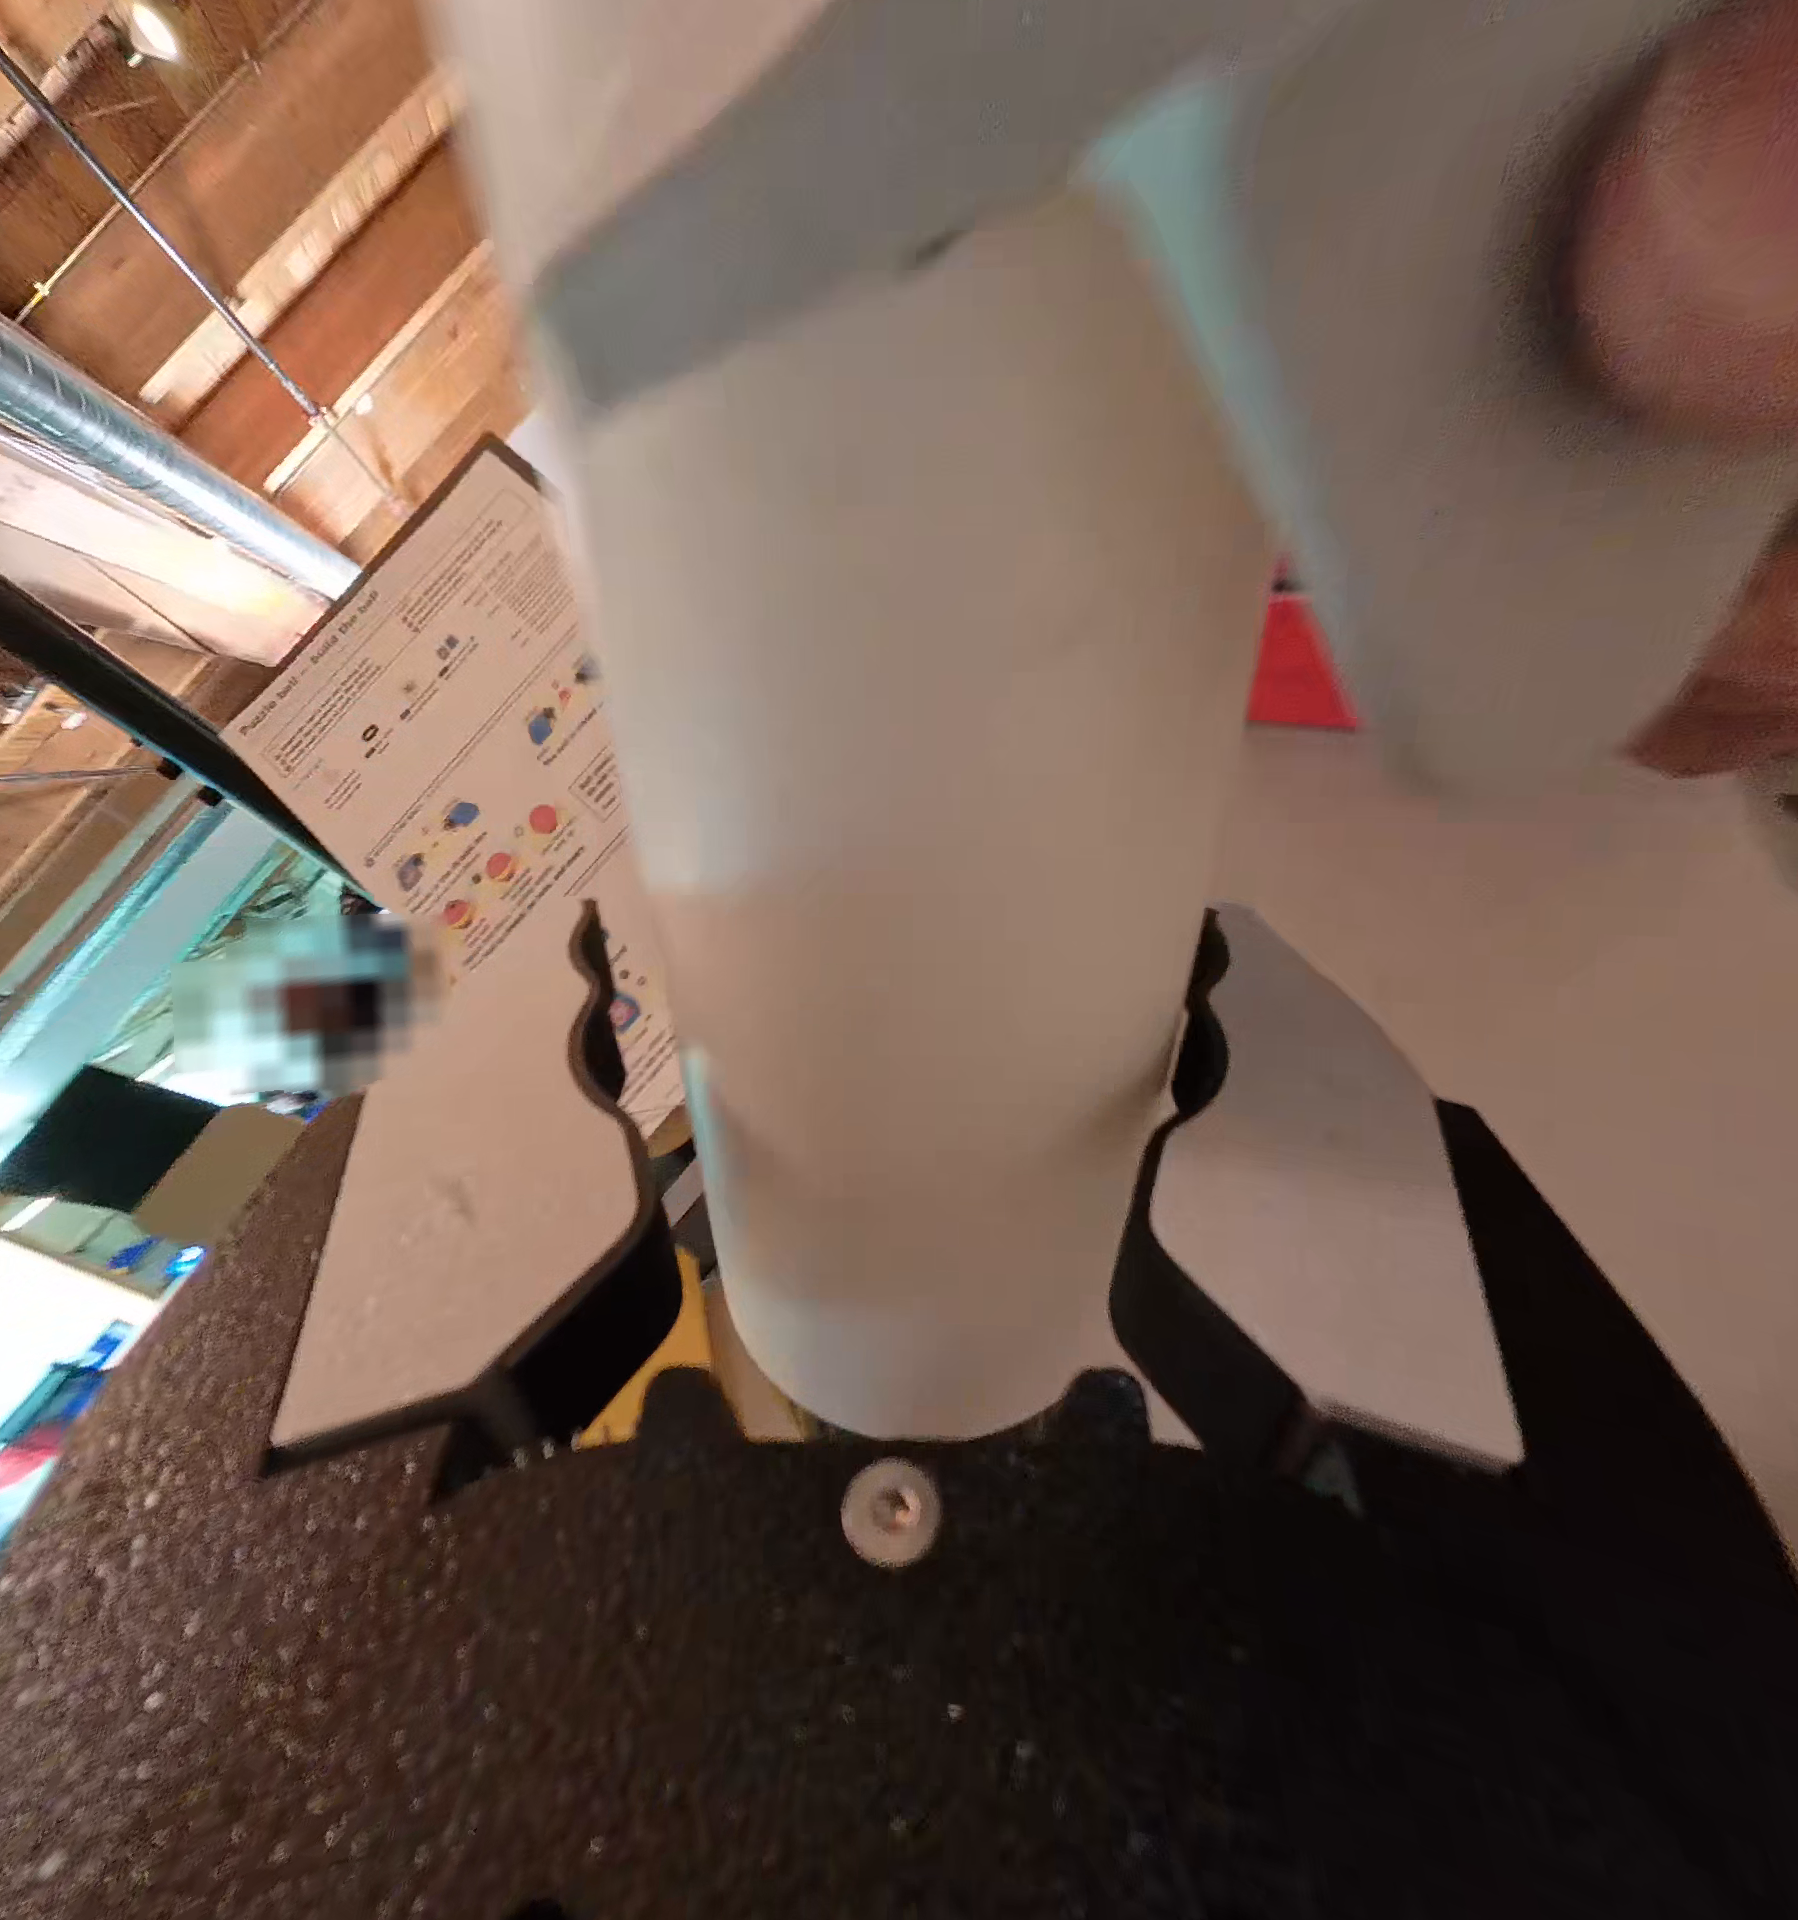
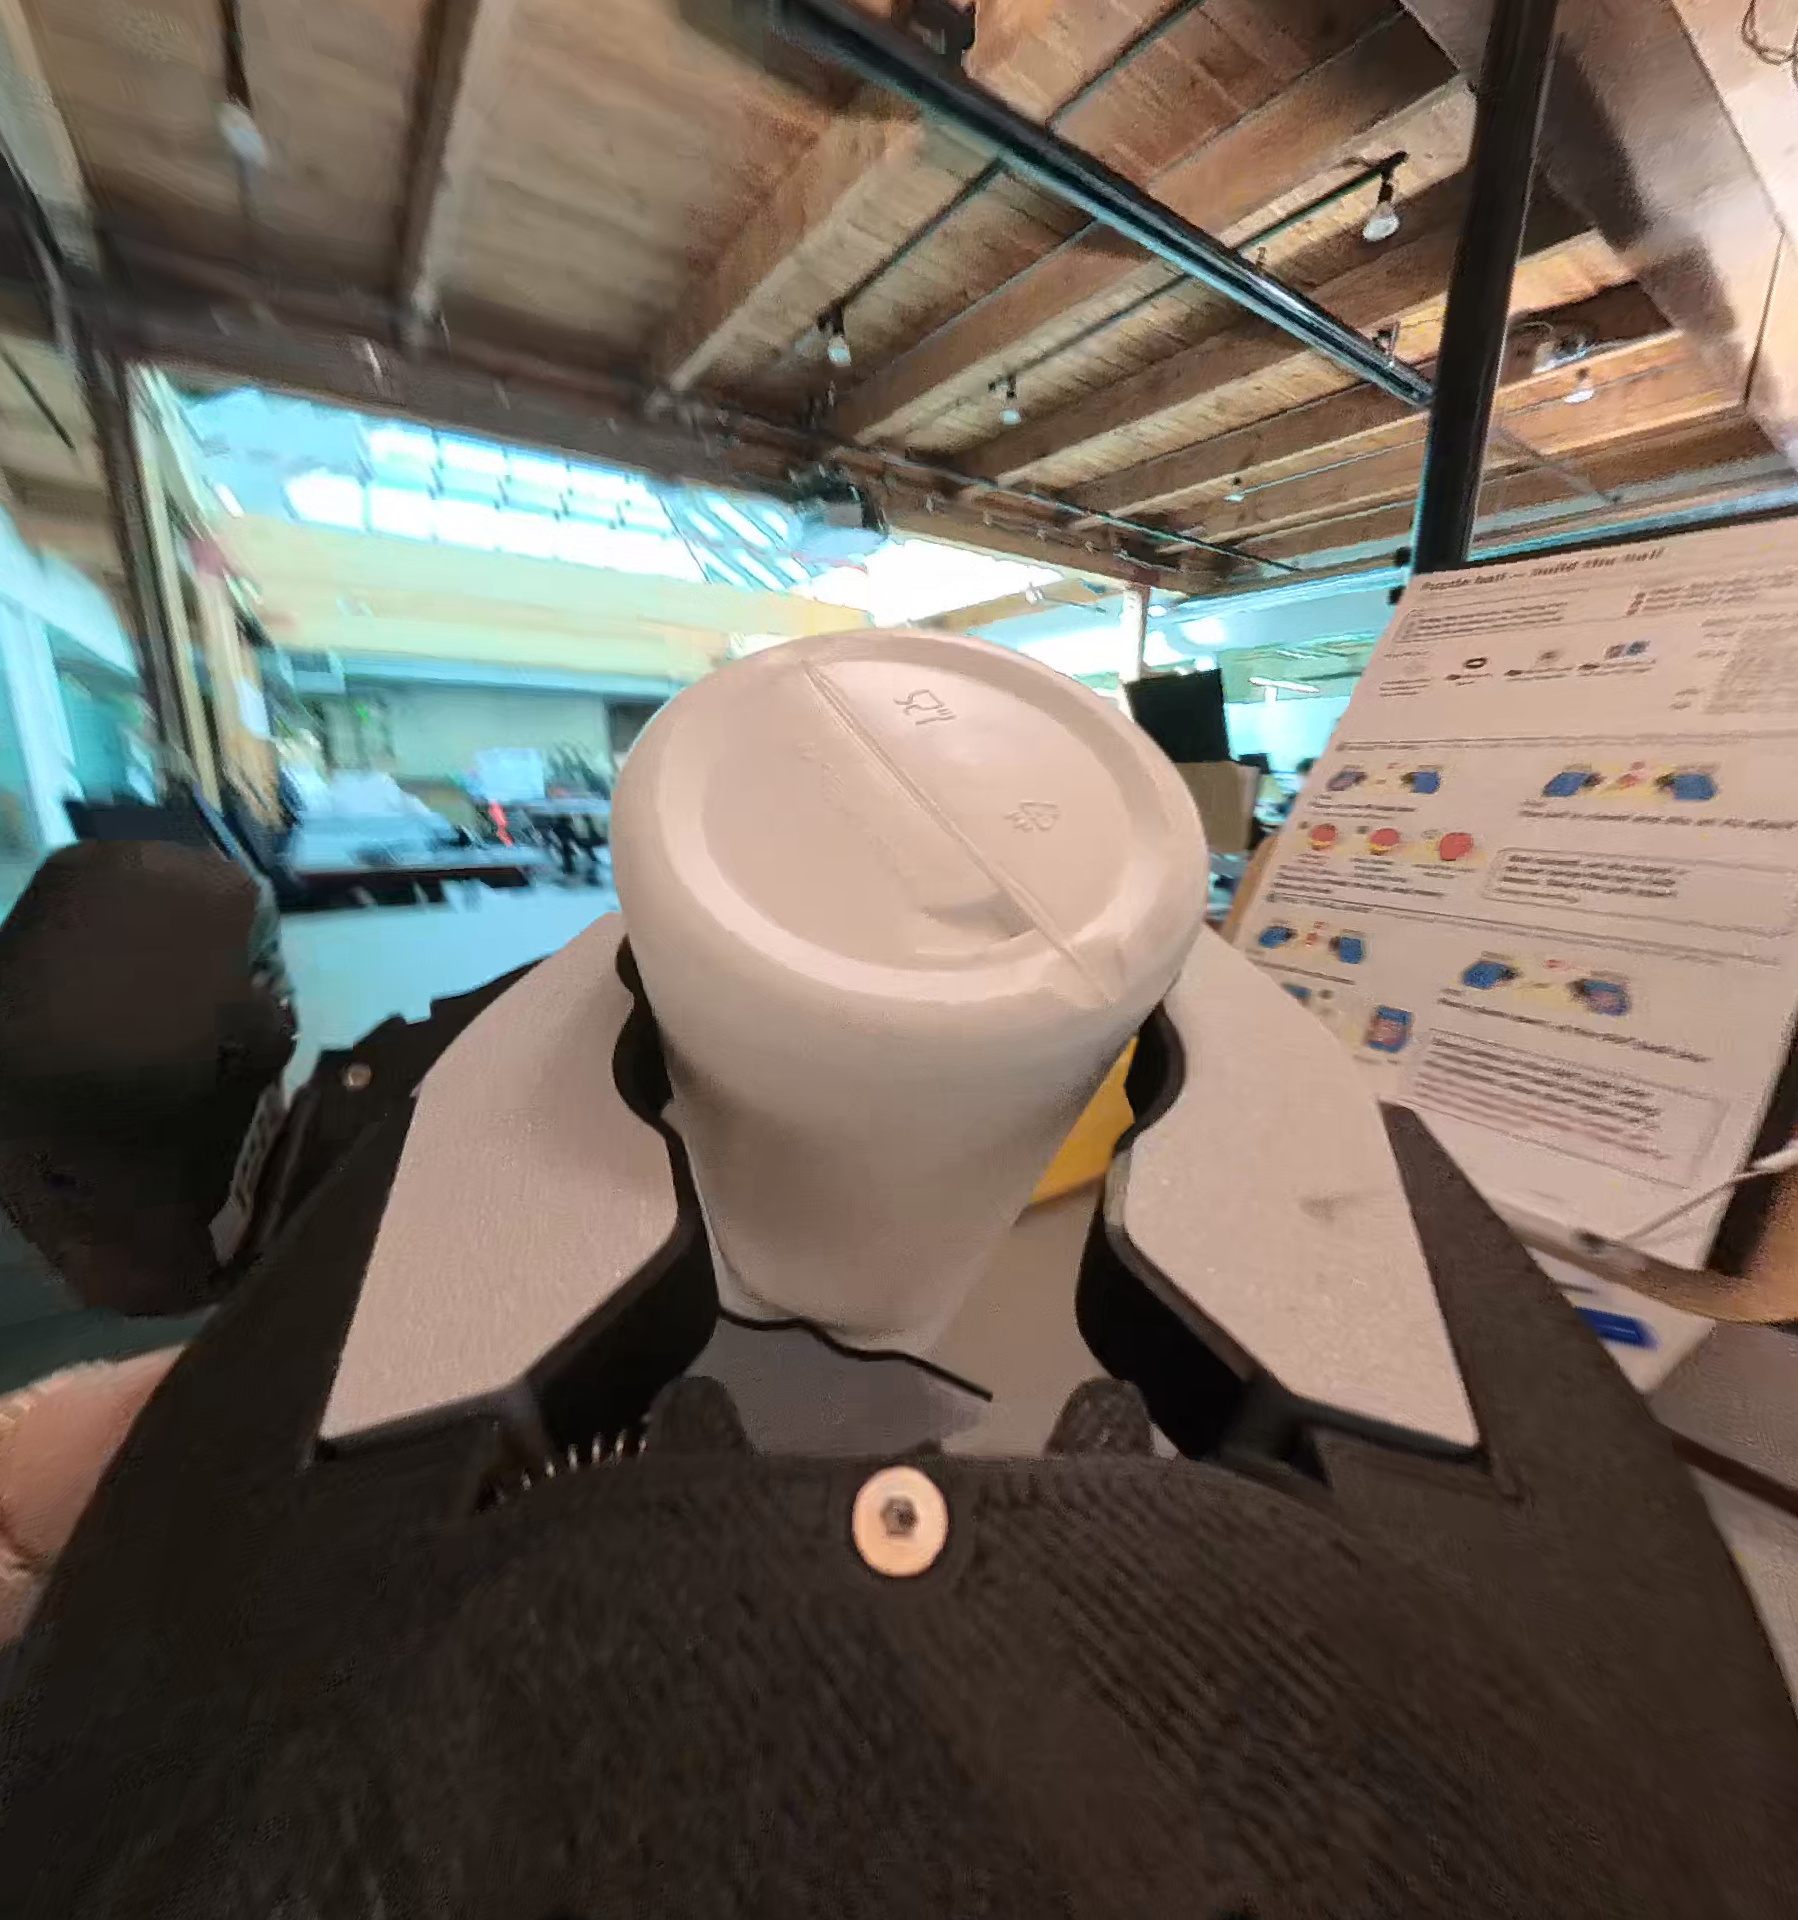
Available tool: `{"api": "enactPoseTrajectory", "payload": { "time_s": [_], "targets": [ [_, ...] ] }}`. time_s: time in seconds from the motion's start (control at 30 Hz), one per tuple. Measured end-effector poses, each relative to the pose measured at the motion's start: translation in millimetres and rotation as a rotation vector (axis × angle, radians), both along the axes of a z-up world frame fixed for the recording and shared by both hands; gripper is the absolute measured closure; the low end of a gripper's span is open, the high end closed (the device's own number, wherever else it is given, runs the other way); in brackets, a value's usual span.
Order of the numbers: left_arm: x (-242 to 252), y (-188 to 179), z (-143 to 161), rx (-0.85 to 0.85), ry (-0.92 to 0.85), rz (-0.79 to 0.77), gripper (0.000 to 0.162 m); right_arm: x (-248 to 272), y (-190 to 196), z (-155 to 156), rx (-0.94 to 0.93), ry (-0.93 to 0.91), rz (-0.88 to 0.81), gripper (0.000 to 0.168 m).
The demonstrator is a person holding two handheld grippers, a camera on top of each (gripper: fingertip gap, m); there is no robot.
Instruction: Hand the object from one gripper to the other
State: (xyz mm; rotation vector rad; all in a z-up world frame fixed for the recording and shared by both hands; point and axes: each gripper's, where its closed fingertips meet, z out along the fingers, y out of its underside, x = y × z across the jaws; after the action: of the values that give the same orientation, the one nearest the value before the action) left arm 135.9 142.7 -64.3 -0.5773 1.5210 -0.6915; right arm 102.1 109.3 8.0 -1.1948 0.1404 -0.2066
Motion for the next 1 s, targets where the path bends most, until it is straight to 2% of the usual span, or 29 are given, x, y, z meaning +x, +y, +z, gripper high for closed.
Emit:
{"api": "enactPoseTrajectory", "payload": {
  "time_s": [0.03,0.1,0.3,0.43,0.53,0.67,0.9,1.0],
  "targets": [
    [-4.6,-0.7,2.2,-0.039,-0.004,-0.029,0.053,3.6,-7.5,4.9,0.060,0.041,0.038,0.079],
    [-15.5,-2.1,0.1,-0.201,0.048,-0.132,0.040,10.0,-25.0,14.0,0.167,0.103,0.109,0.080],
    [-45.3,9.4,7.5,-1.100,0.156,-0.614,0.046,15.4,-59.5,26.2,0.346,0.181,0.233,0.081],
    [-60.1,-9.3,-11.0,-1.417,0.313,-0.933,0.049,10.9,-60.5,28.7,0.390,0.193,0.284,0.081],
    [-67.9,-26.8,-9.4,-1.532,0.321,-1.077,0.051,7.1,-55.5,28.2,0.408,0.203,0.317,0.080],
    [-69.4,-34.5,7.0,-1.648,0.315,-1.193,0.055,1.9,-44.5,18.4,0.375,0.209,0.339,0.080],
    [-62.6,-26.3,7.5,-1.520,0.306,-1.104,0.061,4.8,-45.8,1.1,0.238,0.222,0.381,0.079],
    [-59.4,-14.5,15.2,-1.491,0.284,-1.062,0.062,9.1,-42.9,-12.2,0.104,0.185,0.347,0.074]
  ]
}}
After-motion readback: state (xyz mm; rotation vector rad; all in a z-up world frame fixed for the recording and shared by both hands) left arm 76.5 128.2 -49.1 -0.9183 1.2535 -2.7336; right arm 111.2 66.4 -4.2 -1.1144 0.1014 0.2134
